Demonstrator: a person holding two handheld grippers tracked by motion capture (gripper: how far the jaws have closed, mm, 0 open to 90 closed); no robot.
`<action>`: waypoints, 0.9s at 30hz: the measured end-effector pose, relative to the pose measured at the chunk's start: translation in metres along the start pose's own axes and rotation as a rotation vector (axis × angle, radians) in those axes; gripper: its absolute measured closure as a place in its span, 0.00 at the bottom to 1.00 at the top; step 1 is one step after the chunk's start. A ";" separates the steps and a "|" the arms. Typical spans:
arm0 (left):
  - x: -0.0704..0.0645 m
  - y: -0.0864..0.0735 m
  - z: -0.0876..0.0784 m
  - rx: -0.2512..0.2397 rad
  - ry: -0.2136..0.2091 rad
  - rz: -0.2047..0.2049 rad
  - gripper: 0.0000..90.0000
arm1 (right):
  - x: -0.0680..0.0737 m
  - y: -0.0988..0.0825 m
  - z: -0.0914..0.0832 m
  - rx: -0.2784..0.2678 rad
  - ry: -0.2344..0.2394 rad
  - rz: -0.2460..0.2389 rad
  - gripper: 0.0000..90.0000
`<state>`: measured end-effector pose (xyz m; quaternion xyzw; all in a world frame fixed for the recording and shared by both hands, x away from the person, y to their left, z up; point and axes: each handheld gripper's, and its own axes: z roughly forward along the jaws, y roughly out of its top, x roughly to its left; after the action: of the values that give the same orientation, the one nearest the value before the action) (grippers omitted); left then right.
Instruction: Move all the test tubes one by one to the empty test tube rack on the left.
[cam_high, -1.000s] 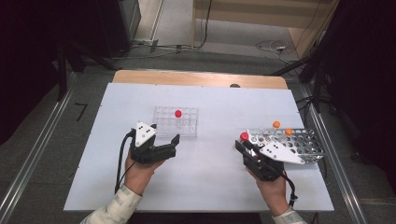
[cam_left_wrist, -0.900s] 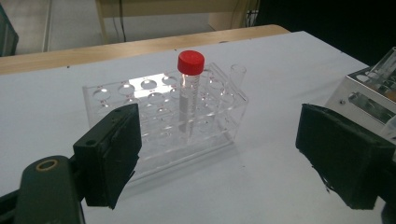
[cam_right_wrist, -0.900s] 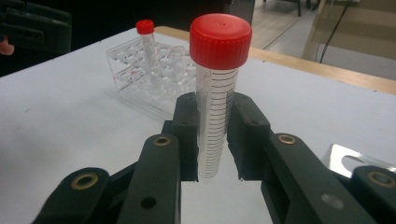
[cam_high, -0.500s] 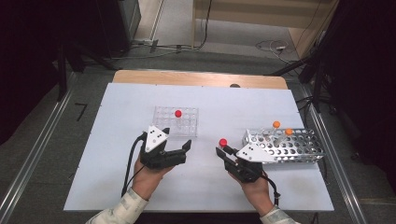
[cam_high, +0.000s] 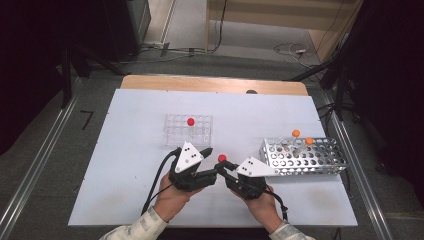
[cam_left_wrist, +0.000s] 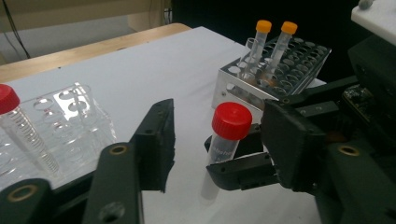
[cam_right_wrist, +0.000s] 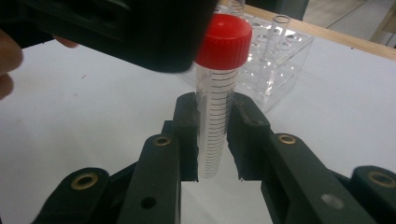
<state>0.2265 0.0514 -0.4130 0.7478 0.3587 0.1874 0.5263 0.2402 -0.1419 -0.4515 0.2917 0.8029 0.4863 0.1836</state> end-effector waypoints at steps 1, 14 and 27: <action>-0.001 0.000 0.001 0.001 -0.003 0.007 0.58 | 0.001 0.000 0.000 0.001 0.004 -0.004 0.79; -0.005 -0.003 0.005 0.023 -0.007 0.046 0.74 | 0.004 0.000 0.001 0.007 0.016 -0.007 0.79; 0.002 0.000 -0.001 0.006 0.007 0.030 0.78 | 0.002 0.002 -0.004 0.024 0.028 -0.011 0.50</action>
<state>0.2275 0.0534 -0.4130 0.7540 0.3496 0.1969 0.5201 0.2369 -0.1432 -0.4477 0.2826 0.8128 0.4797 0.1714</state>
